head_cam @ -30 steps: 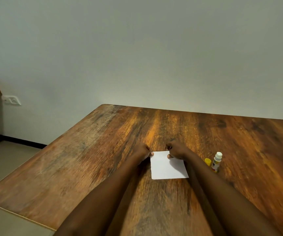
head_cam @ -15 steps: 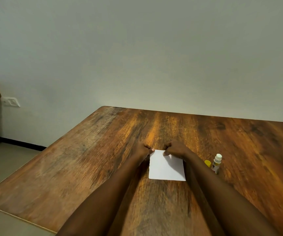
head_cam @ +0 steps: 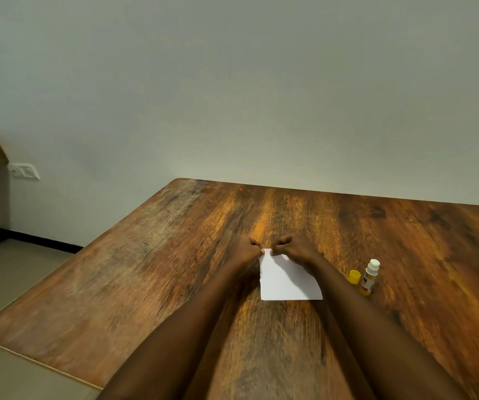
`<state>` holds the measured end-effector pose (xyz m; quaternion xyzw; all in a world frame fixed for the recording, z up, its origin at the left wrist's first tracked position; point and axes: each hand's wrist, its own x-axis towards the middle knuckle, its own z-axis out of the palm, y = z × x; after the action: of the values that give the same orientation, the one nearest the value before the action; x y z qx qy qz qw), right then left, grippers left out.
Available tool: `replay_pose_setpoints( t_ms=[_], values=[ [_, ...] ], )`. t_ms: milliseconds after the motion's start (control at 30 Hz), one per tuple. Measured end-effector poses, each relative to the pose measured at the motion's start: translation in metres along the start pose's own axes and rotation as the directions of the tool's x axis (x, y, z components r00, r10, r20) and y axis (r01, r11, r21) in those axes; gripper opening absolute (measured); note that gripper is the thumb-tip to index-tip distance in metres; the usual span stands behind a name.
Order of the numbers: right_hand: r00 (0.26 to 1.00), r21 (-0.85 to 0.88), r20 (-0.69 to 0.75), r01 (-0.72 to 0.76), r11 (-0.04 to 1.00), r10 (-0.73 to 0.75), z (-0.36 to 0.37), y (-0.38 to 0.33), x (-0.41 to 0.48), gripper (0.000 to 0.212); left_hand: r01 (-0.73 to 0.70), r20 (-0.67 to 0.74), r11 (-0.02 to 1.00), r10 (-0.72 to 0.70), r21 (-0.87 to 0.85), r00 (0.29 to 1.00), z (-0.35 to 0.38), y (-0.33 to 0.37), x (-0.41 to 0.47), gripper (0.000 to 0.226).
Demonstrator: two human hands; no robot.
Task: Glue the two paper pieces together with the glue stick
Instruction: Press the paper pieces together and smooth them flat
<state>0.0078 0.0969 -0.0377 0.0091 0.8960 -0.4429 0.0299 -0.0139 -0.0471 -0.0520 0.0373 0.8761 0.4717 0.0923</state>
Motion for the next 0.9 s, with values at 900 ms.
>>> replay_pose_setpoints(
  t_ms=[900],
  values=[
    [0.995,0.007,-0.015,-0.096,0.995,0.096,-0.022,0.013,-0.004,0.025,0.005,-0.061,0.998,-0.009,-0.063,0.998,-0.01,-0.004,-0.007,0.021]
  ],
)
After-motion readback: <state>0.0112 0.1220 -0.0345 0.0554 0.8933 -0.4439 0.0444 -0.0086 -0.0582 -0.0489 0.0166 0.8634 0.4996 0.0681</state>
